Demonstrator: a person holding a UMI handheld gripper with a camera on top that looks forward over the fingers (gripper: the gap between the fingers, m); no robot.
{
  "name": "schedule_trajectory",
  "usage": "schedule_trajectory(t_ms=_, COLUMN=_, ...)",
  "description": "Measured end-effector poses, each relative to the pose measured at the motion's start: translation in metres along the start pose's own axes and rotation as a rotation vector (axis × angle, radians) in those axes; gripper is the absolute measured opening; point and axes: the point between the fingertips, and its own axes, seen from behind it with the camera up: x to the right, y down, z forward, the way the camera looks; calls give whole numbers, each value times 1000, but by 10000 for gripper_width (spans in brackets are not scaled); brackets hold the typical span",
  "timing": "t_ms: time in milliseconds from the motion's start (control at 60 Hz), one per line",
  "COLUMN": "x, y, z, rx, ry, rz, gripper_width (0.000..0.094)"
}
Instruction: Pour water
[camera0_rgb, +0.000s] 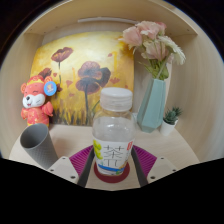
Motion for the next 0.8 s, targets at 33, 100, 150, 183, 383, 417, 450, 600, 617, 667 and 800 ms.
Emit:
schedule_trajectory(t_ms=33, x=-1, y=10, z=-1, rx=-41, ry=-1, rz=-16, gripper_width=764)
schedule_trajectory(t_ms=100, x=-6, y=28, z=-7, rx=-88, ry=-19, rz=-35, gripper_width=781)
schedule_trajectory(t_ms=150, x=-10, y=39, z=-15, rx=-117, ry=-26, rz=-29, gripper_width=782)
schedule_trajectory(t_ms=183, x=-10, y=47, z=-23, rx=-134, ry=-22, rz=-28, gripper_width=782)
schedule_trajectory(t_ms=383, x=-26, y=74, z=-90, rx=-213, ry=8, rz=8, gripper_width=776)
schedule_trajectory(t_ms=417, x=-35, y=74, z=-103, rx=-221, ry=4, rz=21, gripper_width=772)
schedule_trajectory(t_ms=450, x=-43, y=74, z=-115, rx=-231, ry=2, rz=28, gripper_width=771)
schedule_trajectory(t_ms=600, x=-87, y=51, z=-162, rx=-228, ry=-32, rz=84, gripper_width=773)
schedule_trajectory(t_ms=617, x=-91, y=46, z=-166, rx=-222, ry=-36, rz=88, gripper_width=776)
schedule_trajectory(t_ms=667, x=-102, y=33, z=-179, rx=-209, ry=-43, rz=89, gripper_width=777)
schedule_trajectory(t_ms=800, x=-122, y=-10, z=-208, rx=-170, ry=-44, rz=68, gripper_width=777)
